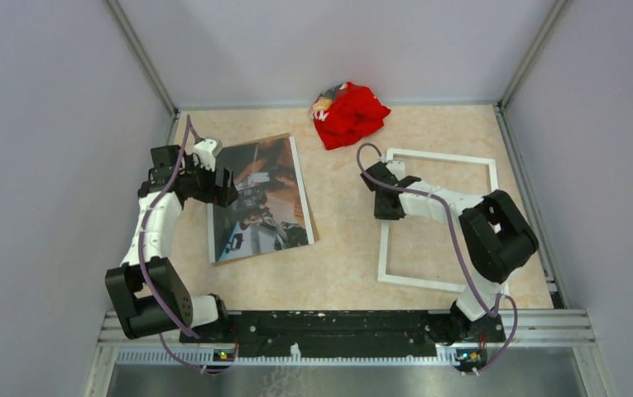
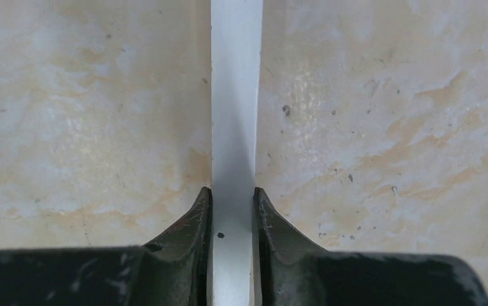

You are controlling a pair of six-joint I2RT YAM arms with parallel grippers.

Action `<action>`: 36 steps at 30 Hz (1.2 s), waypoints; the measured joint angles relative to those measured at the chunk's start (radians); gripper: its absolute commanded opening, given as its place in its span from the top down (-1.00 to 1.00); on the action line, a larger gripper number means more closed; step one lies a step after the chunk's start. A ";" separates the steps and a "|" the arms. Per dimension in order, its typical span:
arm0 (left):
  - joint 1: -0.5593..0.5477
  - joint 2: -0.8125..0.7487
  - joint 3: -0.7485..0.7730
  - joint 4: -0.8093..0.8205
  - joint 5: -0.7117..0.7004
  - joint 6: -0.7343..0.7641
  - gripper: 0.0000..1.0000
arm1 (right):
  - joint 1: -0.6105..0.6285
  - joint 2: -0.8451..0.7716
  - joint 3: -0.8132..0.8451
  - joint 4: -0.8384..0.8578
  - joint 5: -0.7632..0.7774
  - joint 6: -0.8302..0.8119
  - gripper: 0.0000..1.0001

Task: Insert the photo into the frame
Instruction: Turn over the photo frame at the center of the board.

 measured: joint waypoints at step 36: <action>-0.376 -0.088 0.092 -0.031 0.013 -0.112 -0.96 | 0.037 -0.264 0.429 0.040 -0.718 0.368 1.00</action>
